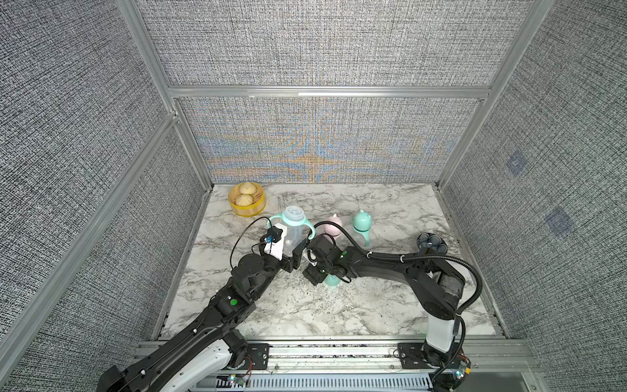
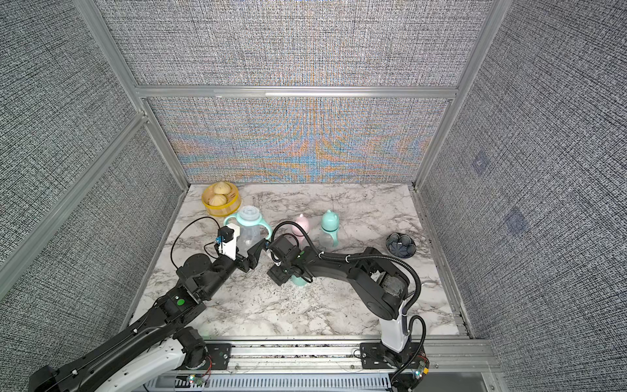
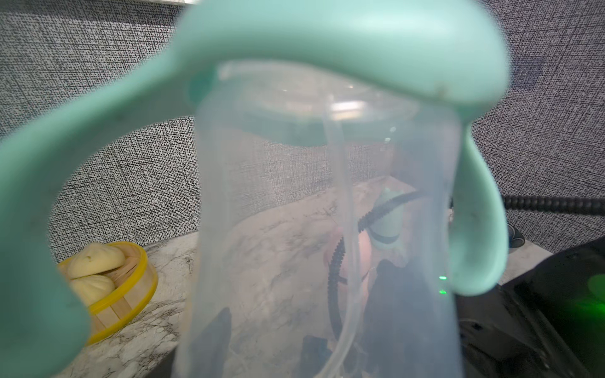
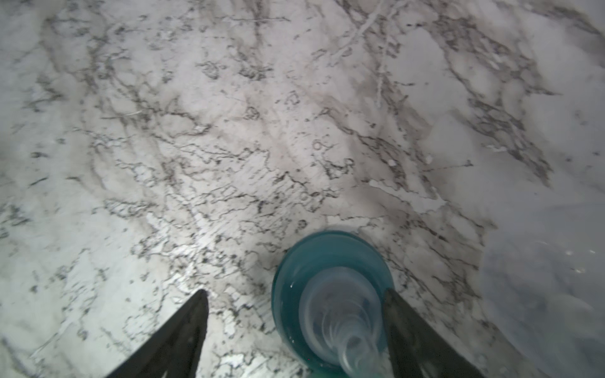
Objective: Assemble the baby bottles
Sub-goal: Pick up the nipple from the center of the board.
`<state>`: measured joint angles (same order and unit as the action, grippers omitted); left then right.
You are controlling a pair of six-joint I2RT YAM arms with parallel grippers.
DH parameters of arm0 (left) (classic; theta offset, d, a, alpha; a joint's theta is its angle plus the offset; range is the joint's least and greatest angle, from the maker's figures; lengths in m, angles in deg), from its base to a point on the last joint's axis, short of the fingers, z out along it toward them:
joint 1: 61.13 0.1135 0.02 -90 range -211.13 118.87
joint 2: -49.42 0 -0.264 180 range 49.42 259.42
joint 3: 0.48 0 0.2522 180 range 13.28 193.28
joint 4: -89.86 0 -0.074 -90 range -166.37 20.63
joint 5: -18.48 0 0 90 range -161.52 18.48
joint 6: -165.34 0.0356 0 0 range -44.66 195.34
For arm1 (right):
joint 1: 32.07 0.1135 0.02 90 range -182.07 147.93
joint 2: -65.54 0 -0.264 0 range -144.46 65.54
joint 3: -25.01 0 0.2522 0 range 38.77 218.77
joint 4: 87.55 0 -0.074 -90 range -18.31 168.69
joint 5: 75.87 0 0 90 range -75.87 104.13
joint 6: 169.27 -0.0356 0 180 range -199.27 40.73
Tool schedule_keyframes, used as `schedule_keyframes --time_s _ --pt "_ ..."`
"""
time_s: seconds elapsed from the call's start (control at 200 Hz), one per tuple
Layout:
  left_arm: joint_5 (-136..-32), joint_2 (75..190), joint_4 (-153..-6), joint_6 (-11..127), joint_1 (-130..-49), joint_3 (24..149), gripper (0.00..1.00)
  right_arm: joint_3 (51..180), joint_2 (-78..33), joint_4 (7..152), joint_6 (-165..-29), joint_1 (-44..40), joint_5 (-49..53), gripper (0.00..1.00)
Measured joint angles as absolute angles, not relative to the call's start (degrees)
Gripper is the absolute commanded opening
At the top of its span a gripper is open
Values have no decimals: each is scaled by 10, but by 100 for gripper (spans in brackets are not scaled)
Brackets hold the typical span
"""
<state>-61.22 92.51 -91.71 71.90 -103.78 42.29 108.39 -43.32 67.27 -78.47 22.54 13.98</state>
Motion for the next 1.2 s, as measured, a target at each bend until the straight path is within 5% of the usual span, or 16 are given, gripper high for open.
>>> schedule_keyframes --time_s 1.196 --pt "-640 913 -926 719 -1038 401 2 1099 -482 676 -809 238 164 77"
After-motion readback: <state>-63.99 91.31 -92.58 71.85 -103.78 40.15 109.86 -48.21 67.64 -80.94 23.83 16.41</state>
